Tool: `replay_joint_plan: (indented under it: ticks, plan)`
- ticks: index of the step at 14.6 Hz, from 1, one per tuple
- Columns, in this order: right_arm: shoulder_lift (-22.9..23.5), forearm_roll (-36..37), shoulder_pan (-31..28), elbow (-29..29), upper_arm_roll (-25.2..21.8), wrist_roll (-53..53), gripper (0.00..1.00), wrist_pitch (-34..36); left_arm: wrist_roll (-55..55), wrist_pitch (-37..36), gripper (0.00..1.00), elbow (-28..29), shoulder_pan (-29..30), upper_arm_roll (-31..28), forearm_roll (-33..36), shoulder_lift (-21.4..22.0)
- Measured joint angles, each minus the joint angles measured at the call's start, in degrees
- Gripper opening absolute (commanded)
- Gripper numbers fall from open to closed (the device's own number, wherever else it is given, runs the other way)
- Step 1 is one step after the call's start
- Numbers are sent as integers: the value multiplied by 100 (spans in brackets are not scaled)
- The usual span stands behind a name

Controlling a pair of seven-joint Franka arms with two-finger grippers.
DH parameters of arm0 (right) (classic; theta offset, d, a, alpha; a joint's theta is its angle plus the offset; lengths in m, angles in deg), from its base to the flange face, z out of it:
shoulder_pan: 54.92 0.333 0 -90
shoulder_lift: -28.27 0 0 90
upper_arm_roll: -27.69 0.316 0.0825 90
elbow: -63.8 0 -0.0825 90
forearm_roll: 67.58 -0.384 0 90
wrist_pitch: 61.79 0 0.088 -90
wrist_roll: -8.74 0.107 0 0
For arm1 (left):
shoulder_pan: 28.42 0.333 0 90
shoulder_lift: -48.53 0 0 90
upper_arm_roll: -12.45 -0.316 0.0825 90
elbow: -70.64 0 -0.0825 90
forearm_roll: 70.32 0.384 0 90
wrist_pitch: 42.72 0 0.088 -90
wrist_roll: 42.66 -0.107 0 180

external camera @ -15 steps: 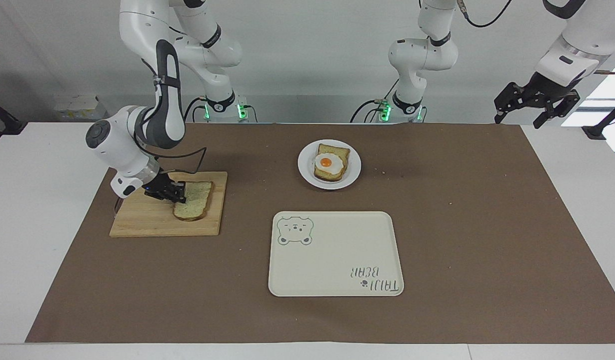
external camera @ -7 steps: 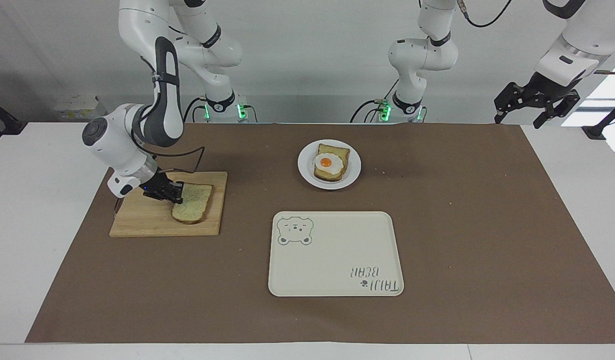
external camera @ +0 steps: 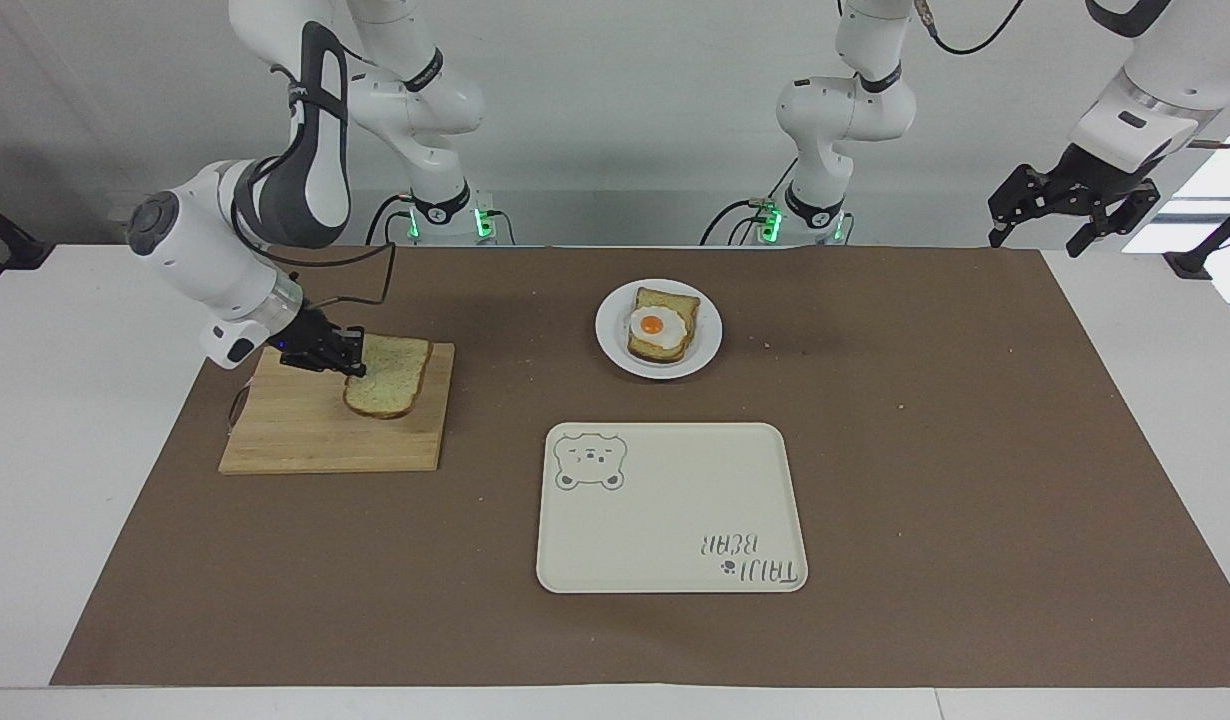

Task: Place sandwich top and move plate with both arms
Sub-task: 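Close the right gripper on the bread slice's edge, then lift the bread slice with the right gripper toward the egg plate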

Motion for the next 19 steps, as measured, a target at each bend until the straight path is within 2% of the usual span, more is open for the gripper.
replay_joint_plan:
  ticks: [5,9,16,19]
  plan:
    - [-5,-5,648,-20,22,75,0,84,0,0,100,0,0,0,0,0]
    - [-8,-27,1402,-39,34,890,0,16,0,0,100,0,0,0,0,0]
    - [-31,-572,2599,-49,46,1933,0,-641,0,-1,100,2,0,3,0,0]
    - [-16,-632,3227,-103,53,2522,0,-1190,0,-3,100,6,0,3,0,0]
